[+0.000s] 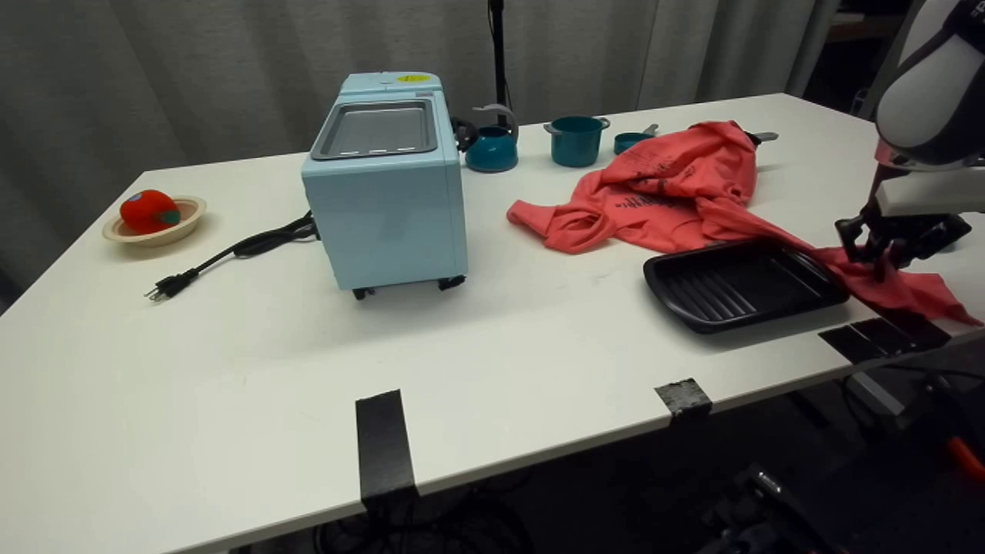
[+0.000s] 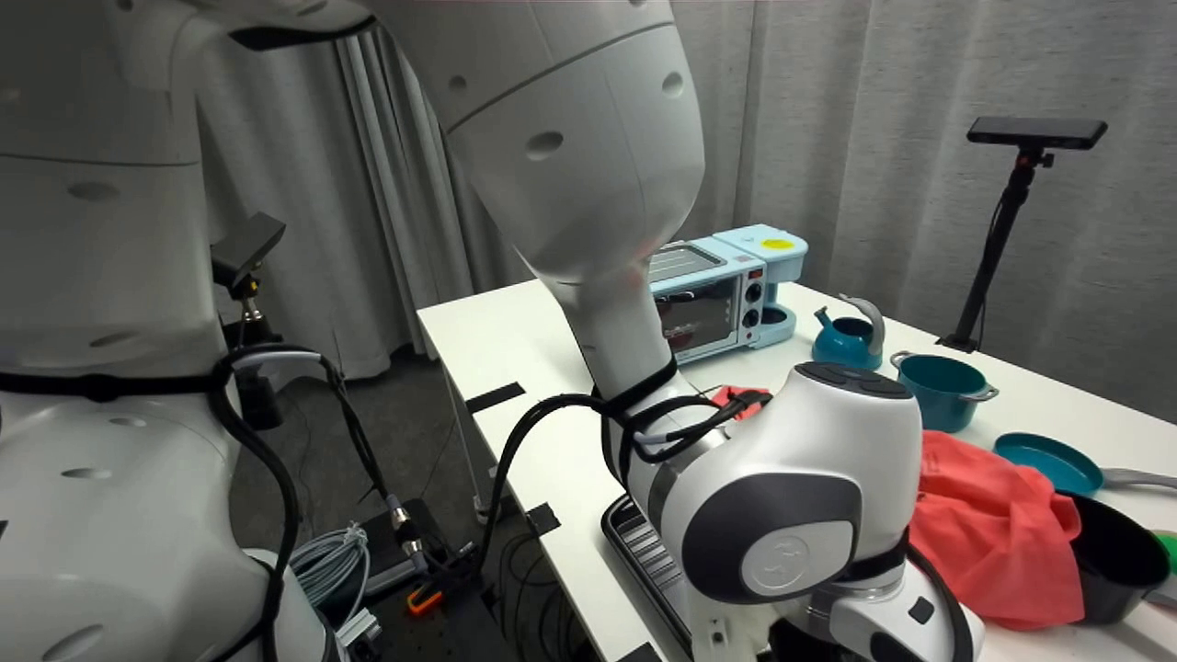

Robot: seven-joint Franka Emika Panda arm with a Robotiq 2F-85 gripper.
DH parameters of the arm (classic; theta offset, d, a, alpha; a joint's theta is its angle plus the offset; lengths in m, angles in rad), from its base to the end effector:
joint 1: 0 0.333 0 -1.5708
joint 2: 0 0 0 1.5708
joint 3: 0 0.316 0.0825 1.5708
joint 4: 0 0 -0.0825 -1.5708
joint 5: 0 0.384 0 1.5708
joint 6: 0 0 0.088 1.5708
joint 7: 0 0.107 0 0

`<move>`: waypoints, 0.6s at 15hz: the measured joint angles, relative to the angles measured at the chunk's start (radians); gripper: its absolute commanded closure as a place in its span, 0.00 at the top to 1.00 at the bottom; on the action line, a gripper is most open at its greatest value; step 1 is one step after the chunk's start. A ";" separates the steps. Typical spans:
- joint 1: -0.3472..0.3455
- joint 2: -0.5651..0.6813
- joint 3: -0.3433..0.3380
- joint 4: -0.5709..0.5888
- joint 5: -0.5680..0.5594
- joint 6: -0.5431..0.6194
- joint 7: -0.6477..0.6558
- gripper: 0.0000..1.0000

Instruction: Completely fold the red cloth

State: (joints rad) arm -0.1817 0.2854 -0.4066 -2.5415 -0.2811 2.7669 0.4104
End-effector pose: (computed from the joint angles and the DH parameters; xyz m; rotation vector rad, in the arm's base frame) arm 0.3737 -0.2489 0.1704 2.7476 -1.0366 -0.1016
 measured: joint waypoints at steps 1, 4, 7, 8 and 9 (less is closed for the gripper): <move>0.009 -0.006 -0.006 0.012 -0.001 -0.002 0.000 0.02; 0.035 -0.046 -0.009 0.050 -0.001 -0.025 0.002 0.02; 0.055 -0.113 0.020 0.094 0.016 -0.112 0.004 0.02; 0.057 -0.136 0.039 0.108 0.030 -0.147 0.004 0.02; 0.059 -0.159 0.063 0.121 0.049 -0.181 0.004 0.02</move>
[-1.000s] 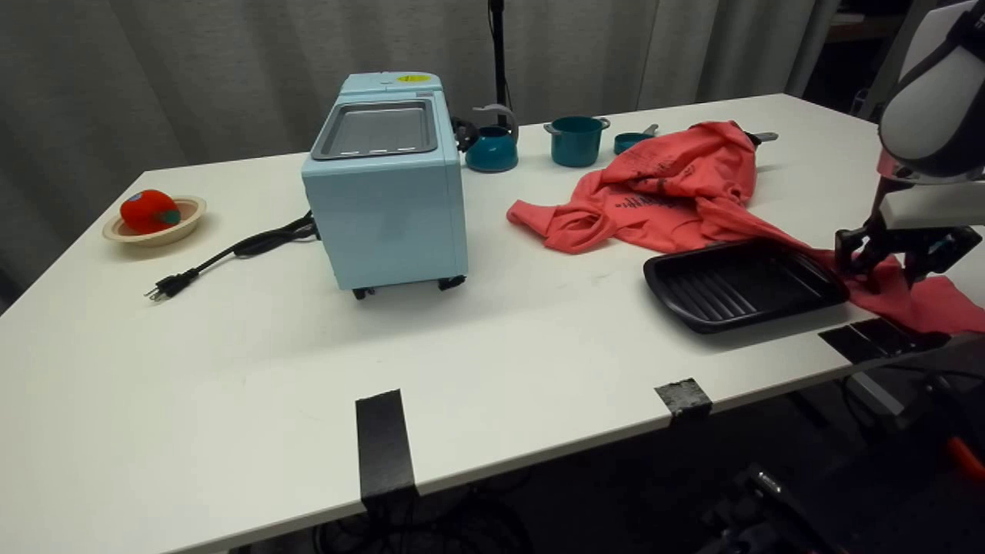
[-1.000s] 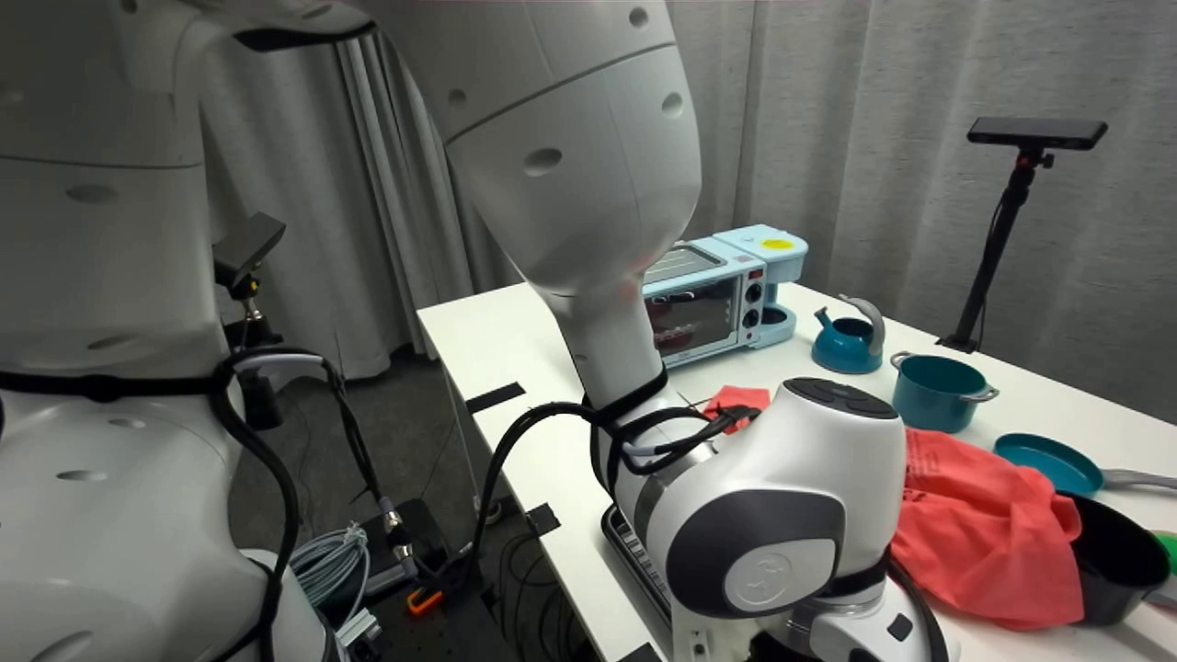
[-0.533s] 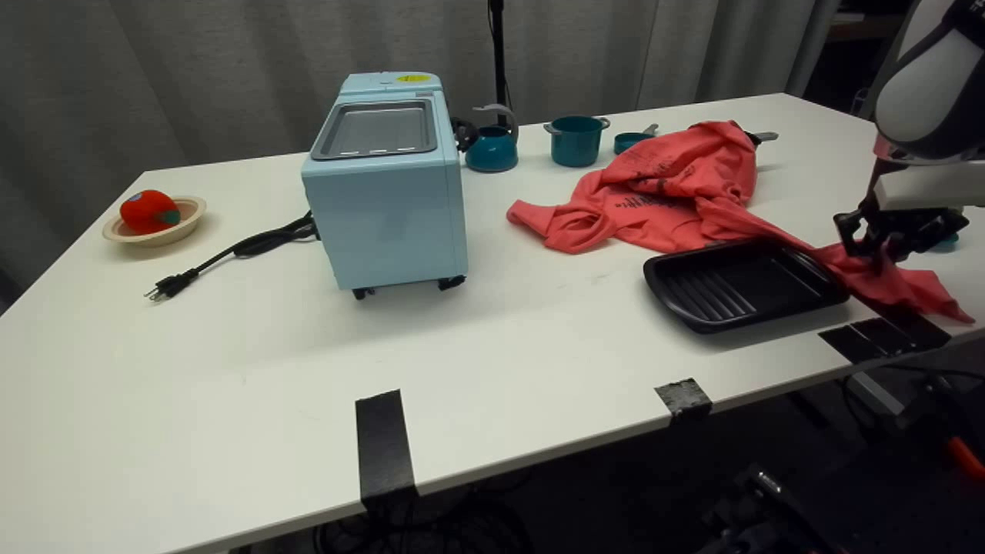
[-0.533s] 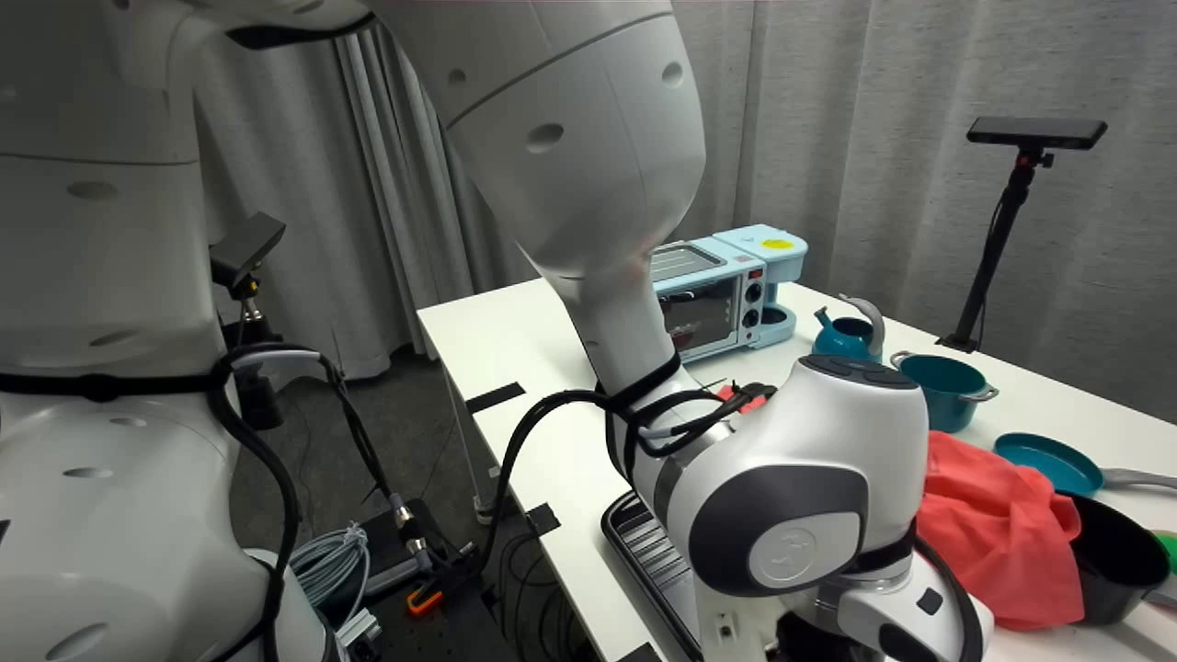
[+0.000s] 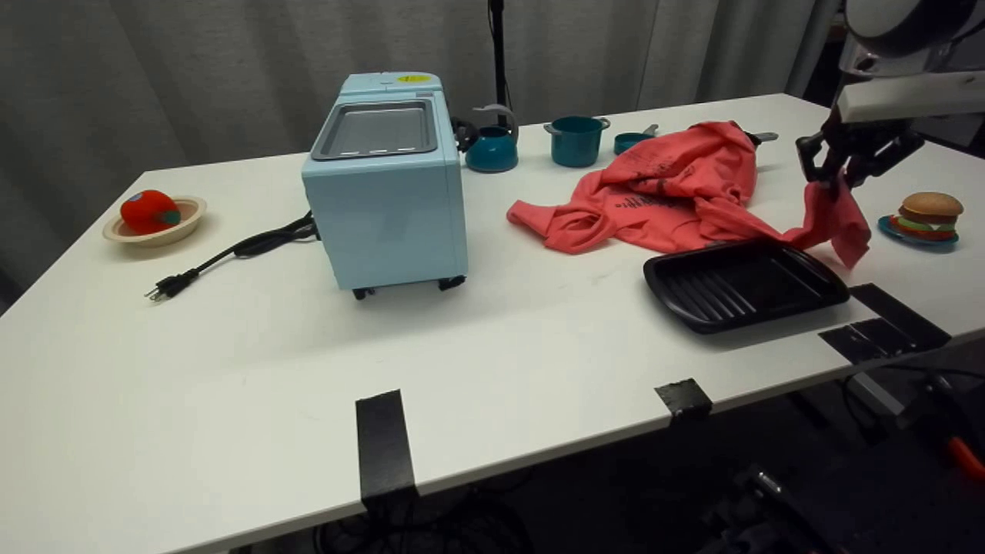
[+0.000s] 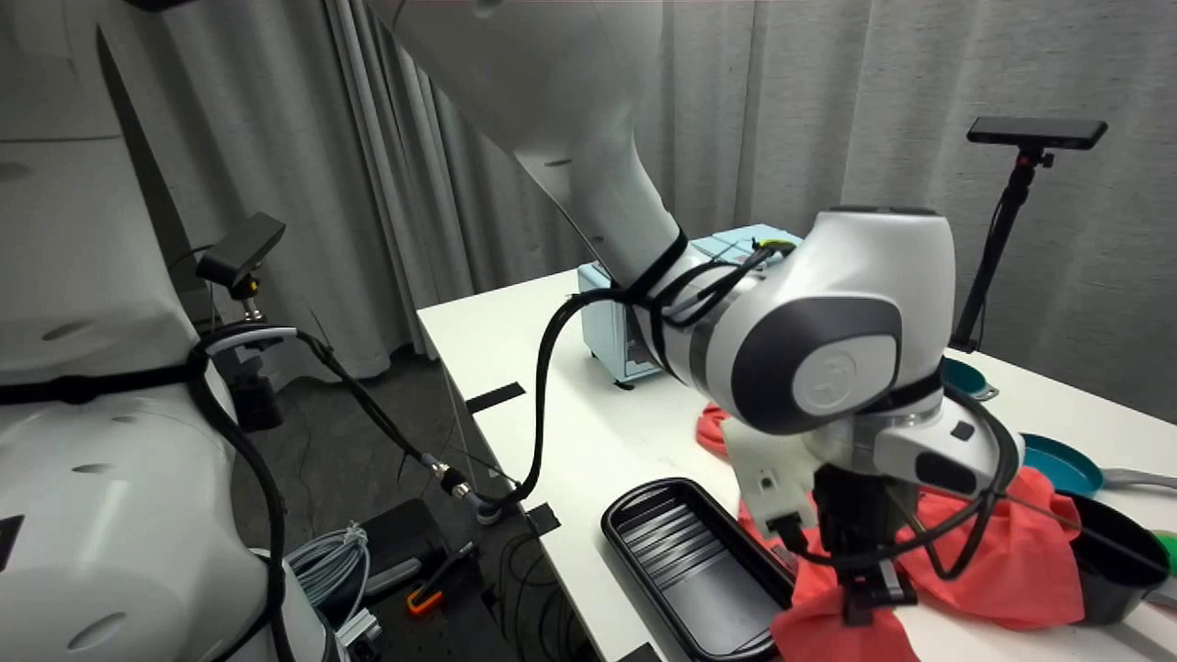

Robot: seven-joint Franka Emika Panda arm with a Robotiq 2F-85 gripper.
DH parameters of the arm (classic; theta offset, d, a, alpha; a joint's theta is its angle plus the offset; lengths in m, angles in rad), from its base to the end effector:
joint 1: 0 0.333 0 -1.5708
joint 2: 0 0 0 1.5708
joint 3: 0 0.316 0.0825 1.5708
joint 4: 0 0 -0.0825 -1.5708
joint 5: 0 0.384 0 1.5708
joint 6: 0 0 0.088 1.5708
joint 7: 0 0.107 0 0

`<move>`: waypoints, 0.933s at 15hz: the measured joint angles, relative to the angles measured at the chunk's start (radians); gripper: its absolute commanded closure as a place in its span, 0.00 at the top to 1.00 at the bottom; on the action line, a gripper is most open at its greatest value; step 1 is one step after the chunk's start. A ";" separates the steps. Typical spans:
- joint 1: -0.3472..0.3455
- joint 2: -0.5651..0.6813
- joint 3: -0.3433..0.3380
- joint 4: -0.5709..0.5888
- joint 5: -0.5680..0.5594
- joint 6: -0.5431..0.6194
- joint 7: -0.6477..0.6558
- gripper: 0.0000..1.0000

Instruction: Completely fold the red cloth

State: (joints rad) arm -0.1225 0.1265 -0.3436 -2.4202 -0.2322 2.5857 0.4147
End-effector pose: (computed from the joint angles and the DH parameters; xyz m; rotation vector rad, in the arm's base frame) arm 0.4455 -0.2213 0.2640 2.7997 -0.9941 0.0563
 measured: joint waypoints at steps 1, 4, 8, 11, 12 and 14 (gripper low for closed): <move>0.002 -0.022 0.024 0.013 0.020 -0.030 0.004 0.02; 0.006 -0.082 0.098 0.048 0.092 -0.075 0.040 0.02; 0.018 -0.129 0.185 0.094 0.232 -0.076 0.117 0.02; 0.036 -0.130 0.235 0.126 0.287 -0.064 0.203 0.02; 0.042 -0.126 0.250 0.132 0.289 -0.046 0.243 0.02; 0.055 -0.112 0.273 0.139 0.289 0.018 0.325 0.02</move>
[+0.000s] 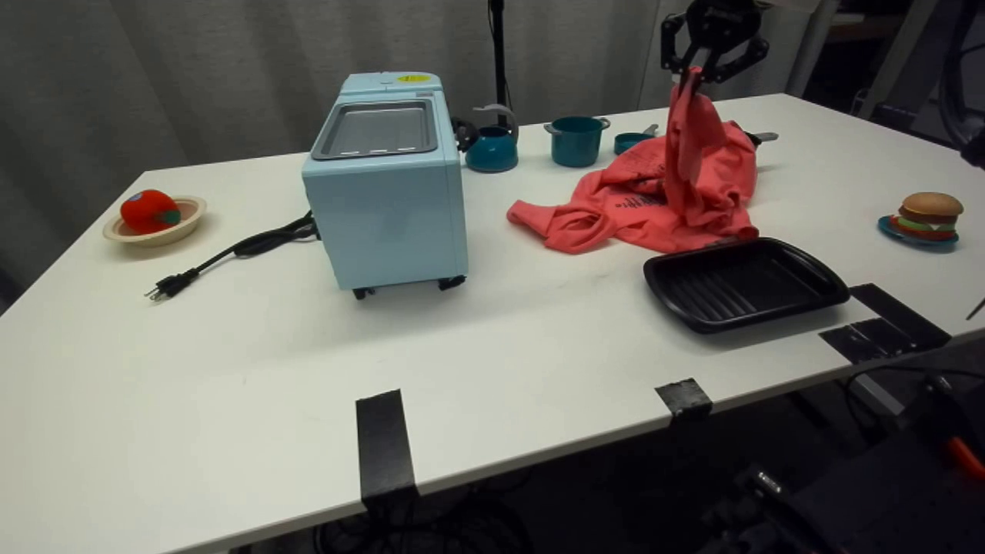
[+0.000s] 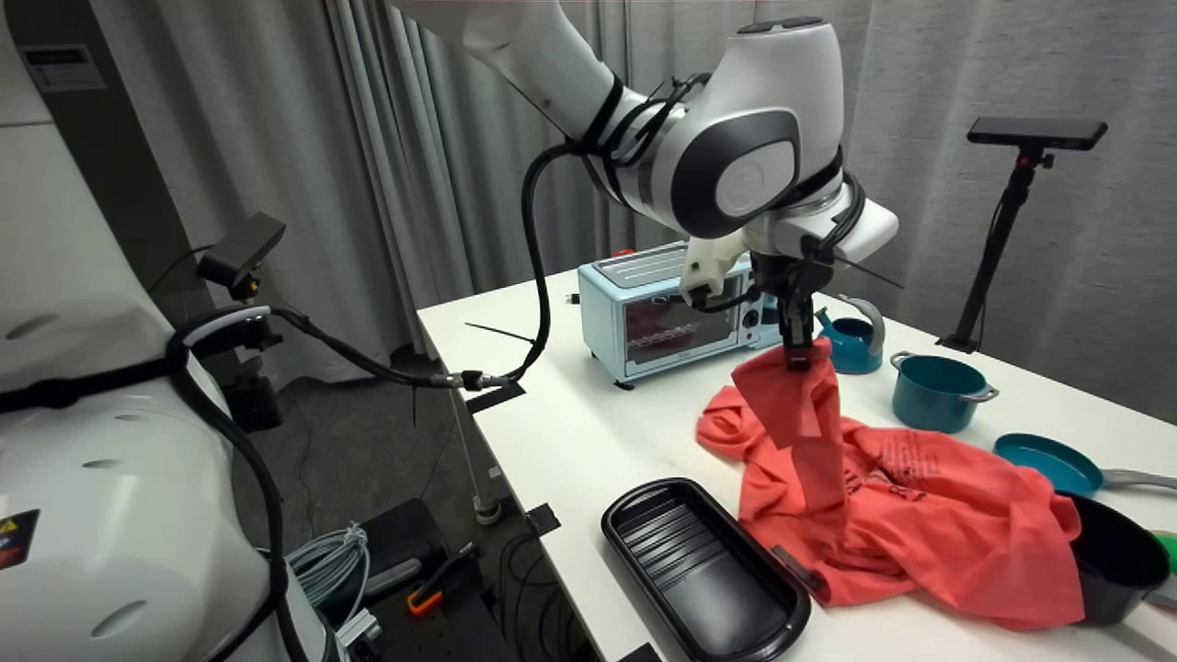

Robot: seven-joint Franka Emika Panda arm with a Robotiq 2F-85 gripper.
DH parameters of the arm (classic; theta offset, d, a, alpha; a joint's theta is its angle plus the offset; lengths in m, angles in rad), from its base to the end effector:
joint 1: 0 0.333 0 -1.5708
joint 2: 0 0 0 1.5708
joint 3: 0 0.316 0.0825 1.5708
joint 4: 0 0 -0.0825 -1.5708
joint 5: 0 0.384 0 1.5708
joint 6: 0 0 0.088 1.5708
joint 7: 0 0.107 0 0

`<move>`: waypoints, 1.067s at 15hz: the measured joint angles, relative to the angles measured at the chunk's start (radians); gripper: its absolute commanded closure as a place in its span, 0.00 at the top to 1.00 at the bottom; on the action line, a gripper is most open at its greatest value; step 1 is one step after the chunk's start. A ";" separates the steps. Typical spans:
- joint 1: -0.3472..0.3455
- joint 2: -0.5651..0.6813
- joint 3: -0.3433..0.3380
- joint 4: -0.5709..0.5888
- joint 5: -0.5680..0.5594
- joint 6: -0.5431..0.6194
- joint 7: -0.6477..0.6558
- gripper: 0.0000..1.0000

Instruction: Completely fold the red cloth

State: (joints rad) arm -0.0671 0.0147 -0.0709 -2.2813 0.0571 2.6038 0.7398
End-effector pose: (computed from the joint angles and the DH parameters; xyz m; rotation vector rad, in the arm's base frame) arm 0.5401 -0.0762 0.3795 -2.6747 1.3287 -0.4266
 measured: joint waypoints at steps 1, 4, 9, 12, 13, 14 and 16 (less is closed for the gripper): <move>0.007 0.013 0.008 0.002 -0.005 0.041 0.039 0.02; 0.027 0.077 0.016 0.027 -0.053 0.136 0.150 0.36; 0.057 0.218 -0.029 0.113 -0.226 0.228 0.380 0.73; 0.067 0.253 -0.069 0.144 -0.276 0.235 0.465 0.95; 0.069 0.253 -0.079 0.148 -0.286 0.235 0.482 0.99; 0.069 0.253 -0.087 0.152 -0.291 0.234 0.490 1.00; 0.073 0.253 -0.093 0.164 -0.274 0.207 0.484 0.99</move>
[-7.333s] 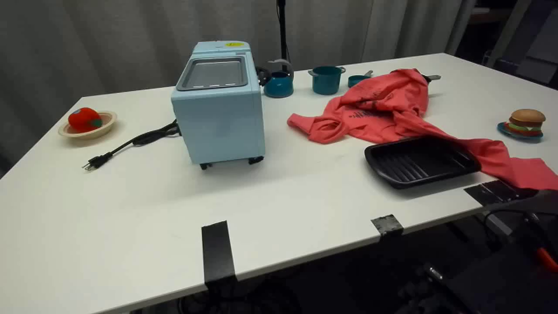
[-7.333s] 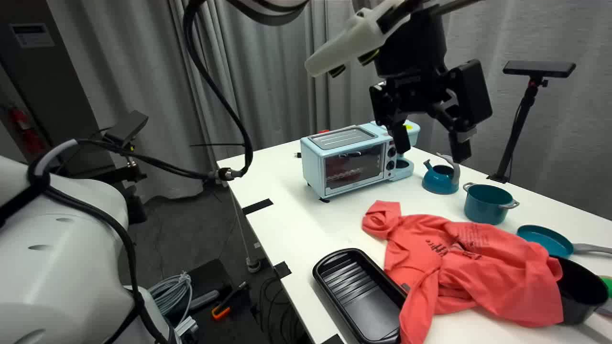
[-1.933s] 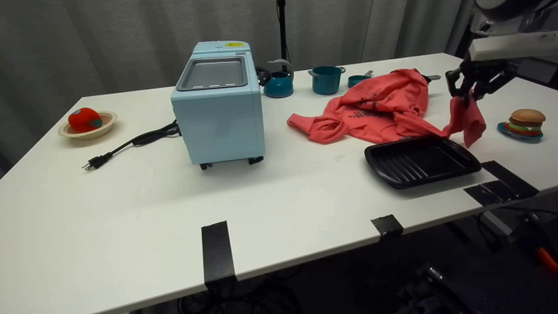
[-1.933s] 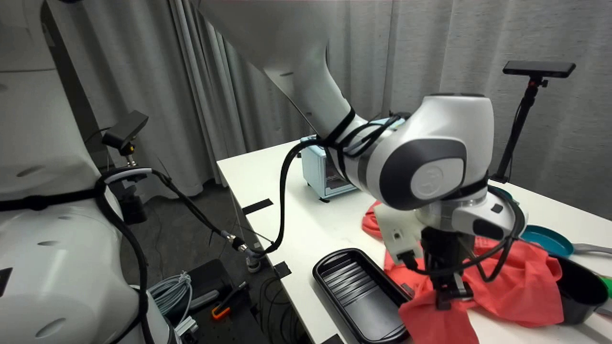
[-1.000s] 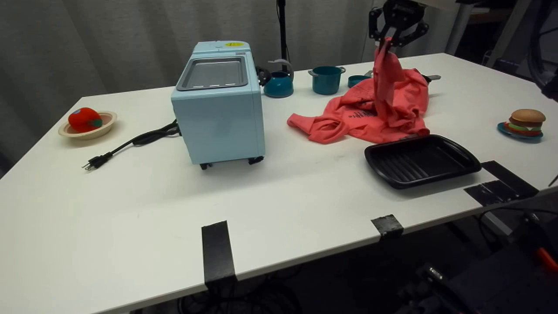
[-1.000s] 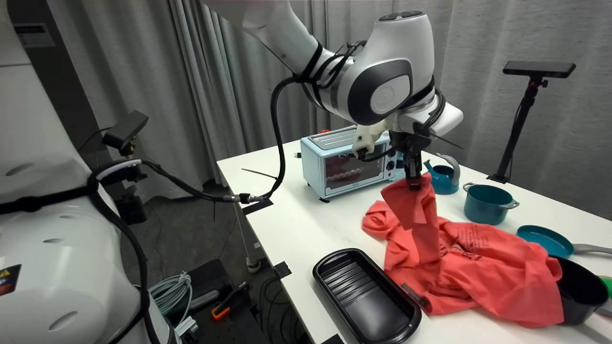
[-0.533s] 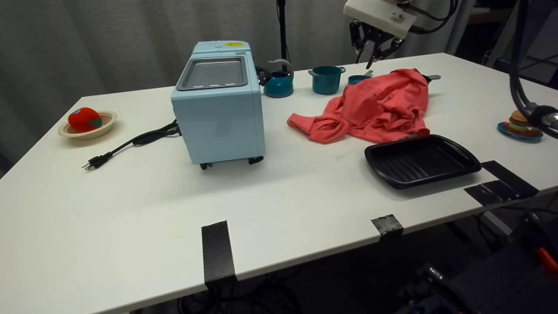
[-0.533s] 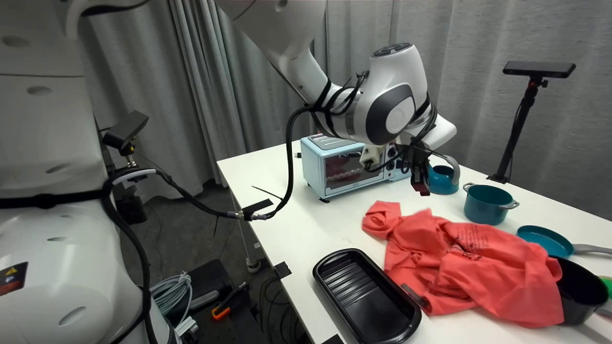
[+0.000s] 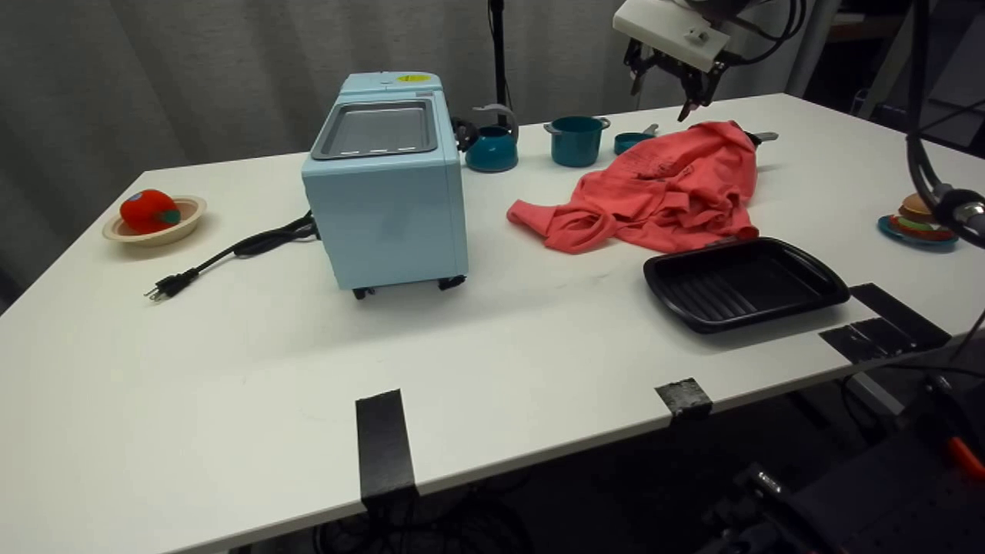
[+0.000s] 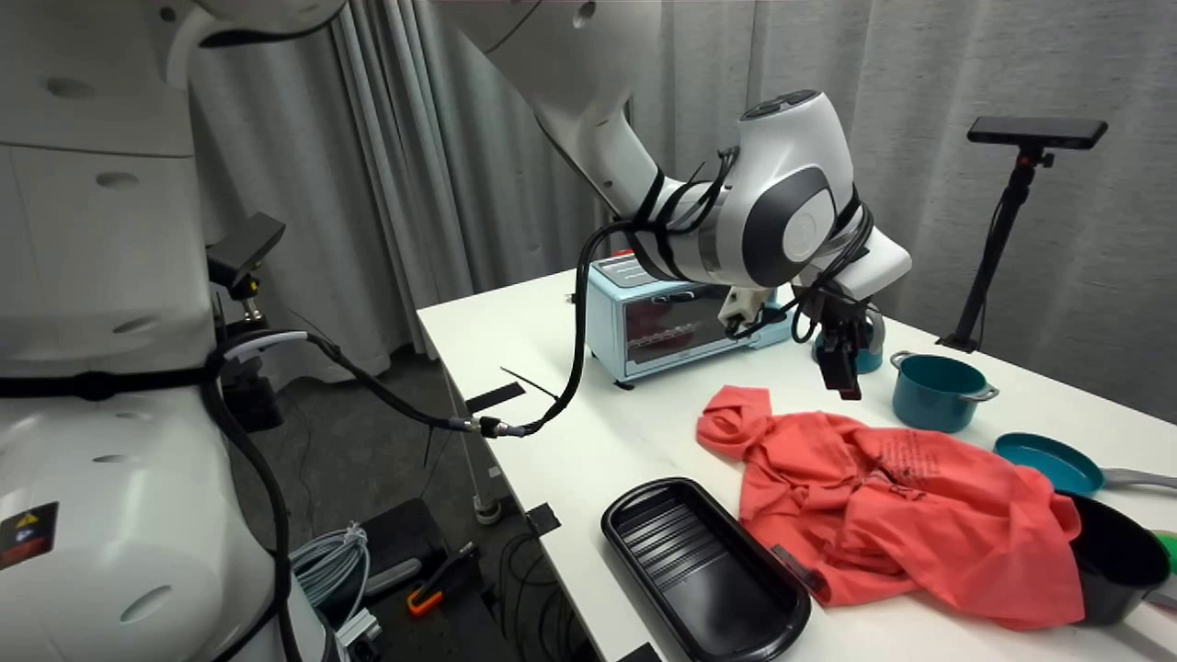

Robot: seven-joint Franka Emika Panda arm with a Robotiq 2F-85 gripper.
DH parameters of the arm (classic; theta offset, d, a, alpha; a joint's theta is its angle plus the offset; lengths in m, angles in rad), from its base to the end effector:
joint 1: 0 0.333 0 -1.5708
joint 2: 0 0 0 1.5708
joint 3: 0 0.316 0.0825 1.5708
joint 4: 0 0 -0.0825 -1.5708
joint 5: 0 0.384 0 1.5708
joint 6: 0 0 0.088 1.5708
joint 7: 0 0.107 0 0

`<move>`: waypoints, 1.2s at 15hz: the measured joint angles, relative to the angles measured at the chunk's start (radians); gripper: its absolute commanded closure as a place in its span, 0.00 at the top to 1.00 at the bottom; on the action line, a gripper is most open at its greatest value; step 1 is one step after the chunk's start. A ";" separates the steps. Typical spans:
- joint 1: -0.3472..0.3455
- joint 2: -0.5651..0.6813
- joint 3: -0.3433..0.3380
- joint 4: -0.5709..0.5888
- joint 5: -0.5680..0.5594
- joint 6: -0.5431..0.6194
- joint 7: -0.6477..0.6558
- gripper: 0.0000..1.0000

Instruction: Completely fold the red cloth

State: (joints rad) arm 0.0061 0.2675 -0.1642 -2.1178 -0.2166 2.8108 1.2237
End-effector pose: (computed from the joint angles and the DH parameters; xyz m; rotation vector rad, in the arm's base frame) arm 0.6046 -0.0823 0.3330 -2.4834 1.6570 -0.6723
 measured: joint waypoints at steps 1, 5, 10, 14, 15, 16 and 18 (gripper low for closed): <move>-0.003 -0.001 0.013 0.007 0.046 -0.039 -0.038 1.00; -0.008 -0.001 0.048 0.022 0.119 -0.099 -0.108 1.00; -0.008 0.002 0.046 0.021 0.119 -0.096 -0.109 1.00; -0.007 0.049 0.098 0.065 0.222 -0.093 -0.224 1.00; -0.007 0.071 0.122 0.086 0.266 -0.094 -0.270 1.00; -0.006 0.095 0.145 0.109 0.302 -0.095 -0.311 1.00; -0.002 0.150 0.181 0.160 0.350 -0.105 -0.371 1.00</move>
State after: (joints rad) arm 0.0038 0.4172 0.0170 -1.9578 0.1331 2.7056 0.8524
